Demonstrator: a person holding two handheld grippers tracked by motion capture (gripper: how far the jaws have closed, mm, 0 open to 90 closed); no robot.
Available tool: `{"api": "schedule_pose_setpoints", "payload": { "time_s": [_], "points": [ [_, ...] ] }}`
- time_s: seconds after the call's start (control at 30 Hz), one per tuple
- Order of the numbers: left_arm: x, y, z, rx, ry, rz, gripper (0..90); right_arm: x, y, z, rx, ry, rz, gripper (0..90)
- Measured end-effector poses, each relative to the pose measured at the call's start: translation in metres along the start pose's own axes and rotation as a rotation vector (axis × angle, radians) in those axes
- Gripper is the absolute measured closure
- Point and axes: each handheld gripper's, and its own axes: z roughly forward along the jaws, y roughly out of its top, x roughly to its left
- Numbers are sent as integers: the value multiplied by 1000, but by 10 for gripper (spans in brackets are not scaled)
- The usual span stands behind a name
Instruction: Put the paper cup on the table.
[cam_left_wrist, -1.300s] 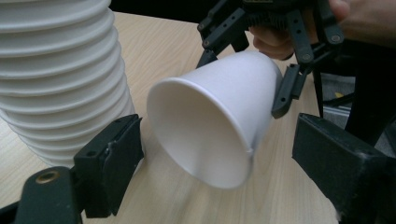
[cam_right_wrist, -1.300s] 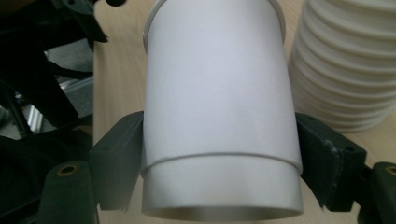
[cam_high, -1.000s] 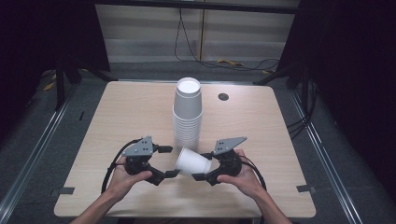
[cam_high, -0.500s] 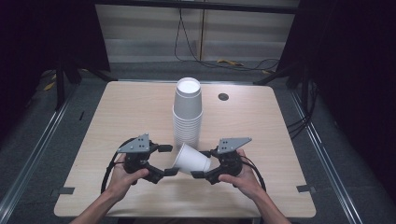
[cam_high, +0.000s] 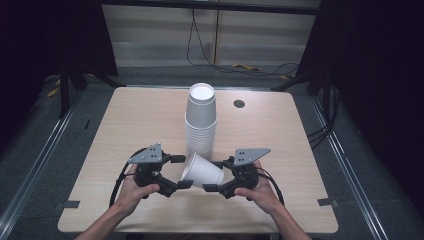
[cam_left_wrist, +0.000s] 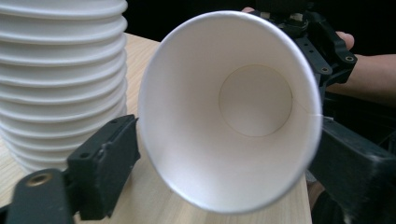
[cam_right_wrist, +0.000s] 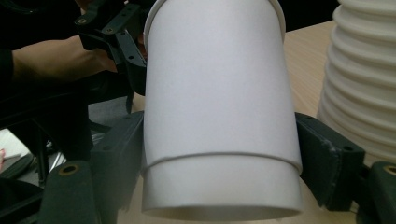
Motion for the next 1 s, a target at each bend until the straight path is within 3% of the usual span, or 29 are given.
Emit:
{"api": "schedule_pose_setpoints", "payload": {
  "time_s": [0.1,0.13,0.47,0.7,0.8,1.0],
  "points": [
    [1,0,2,6,-3,-6,18,2,0,3,3,24,-10,231],
    [1,0,2,4,-25,-14,3,3,1,4,7,28,-16,231],
    [2,-2,6,10,-82,-21,0,7,1,10,18,60,-24,230],
    [1,-3,9,16,-92,-18,0,8,0,12,22,68,-32,229],
    [1,-2,8,20,-97,-1,49,8,0,12,33,57,-42,229],
    [1,-1,8,24,-109,7,63,8,0,12,46,58,-37,226]
  ]
}}
